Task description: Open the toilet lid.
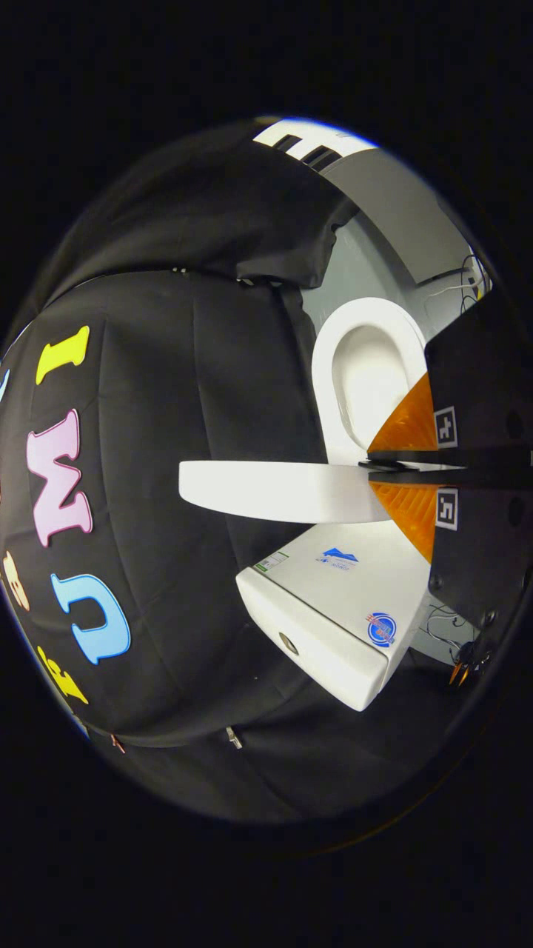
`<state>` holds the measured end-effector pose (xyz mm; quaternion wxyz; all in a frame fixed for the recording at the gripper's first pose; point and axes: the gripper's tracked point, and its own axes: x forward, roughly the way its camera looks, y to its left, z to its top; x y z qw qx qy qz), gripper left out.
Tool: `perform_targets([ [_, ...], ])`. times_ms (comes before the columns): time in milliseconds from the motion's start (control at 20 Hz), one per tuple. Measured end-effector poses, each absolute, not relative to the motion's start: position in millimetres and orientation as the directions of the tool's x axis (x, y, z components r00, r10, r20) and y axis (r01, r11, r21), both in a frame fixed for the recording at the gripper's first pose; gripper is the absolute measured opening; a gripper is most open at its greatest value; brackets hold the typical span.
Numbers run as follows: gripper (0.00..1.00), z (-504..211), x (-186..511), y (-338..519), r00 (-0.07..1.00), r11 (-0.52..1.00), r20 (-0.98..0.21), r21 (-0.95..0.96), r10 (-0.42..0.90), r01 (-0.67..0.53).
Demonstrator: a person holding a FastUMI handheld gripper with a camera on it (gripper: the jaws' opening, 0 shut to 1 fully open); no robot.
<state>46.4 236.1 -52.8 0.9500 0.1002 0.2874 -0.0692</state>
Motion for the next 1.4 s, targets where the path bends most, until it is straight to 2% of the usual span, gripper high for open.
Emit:
perform_targets([
  [1050,0.07,-48.8,67.2,353.5,0.838,0.978,-0.505,-0.092,-0.206,0.185],
  [1400,0.11,-60.6,73.8,388.1,0.846,0.982,-0.500,-0.127,-0.187,0.142],
])
